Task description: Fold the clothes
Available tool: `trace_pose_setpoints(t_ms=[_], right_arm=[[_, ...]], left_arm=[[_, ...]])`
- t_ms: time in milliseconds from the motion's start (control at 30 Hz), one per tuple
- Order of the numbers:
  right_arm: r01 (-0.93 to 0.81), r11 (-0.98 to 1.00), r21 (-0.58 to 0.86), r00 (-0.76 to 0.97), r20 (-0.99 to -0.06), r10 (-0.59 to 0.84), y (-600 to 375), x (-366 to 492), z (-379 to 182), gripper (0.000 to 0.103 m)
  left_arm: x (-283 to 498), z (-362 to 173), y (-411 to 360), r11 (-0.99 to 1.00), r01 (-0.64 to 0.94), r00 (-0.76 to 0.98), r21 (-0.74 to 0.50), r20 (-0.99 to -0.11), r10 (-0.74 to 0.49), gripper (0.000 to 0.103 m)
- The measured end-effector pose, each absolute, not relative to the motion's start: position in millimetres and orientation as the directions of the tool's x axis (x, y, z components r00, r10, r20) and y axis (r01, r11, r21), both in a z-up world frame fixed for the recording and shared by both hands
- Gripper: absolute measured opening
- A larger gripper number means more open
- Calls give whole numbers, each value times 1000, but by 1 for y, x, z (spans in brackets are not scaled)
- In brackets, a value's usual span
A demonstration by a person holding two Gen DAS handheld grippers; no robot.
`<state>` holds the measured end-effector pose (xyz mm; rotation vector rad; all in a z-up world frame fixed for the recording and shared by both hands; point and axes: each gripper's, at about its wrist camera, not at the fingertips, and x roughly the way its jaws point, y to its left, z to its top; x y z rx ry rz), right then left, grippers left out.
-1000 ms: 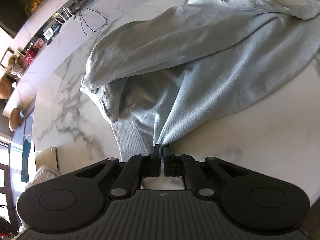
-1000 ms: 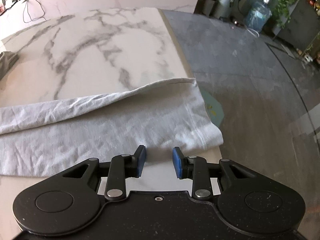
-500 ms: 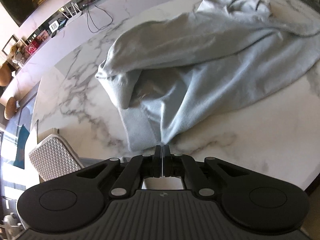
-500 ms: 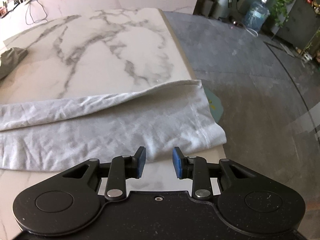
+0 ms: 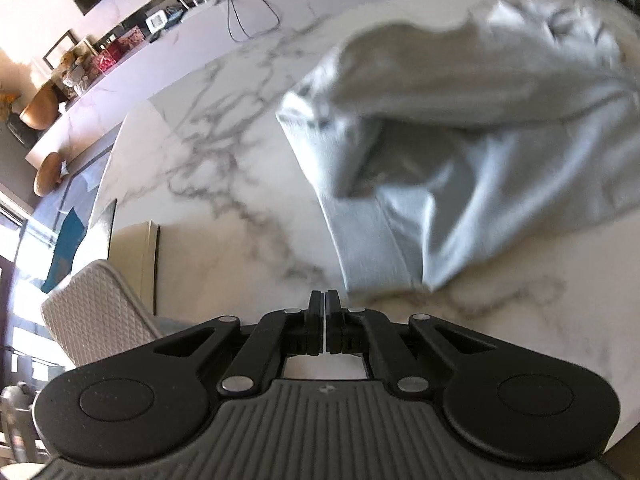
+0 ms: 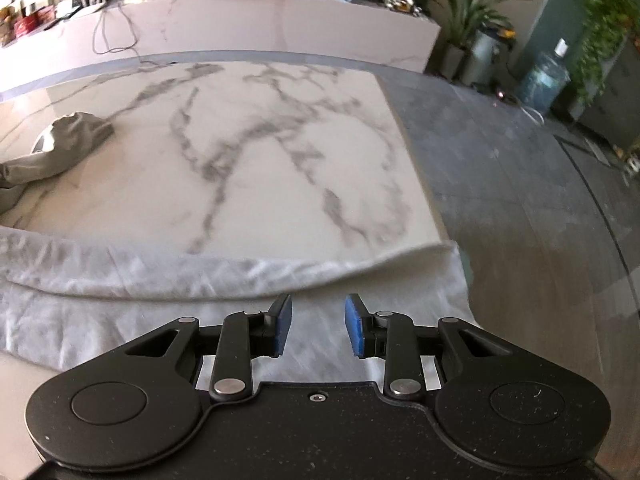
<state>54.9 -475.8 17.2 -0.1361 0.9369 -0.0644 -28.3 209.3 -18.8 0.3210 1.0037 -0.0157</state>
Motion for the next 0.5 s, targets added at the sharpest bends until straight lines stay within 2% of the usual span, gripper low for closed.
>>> trace_pose_setpoints(t_ms=[167,300,467,500], right_arm=[[-60,989,-139,605,-793,-74,-454,78,22,29],[-123,988,-95,611,-791,0,-428,101,23,31],[-190,982,-4,606,-787,114,-381,142,24,34],[-206,978,15,606,-783,139,-371,149,25,37]], left_arm=[[-12,4,198,943,184,618,276,-779,108,1],[3,15,180,929,241,666,282,-744,53,18],[34,12,160,905,294,672,306,-740,32,24],[36,10,159,905,295,670,306,-742,32,25]])
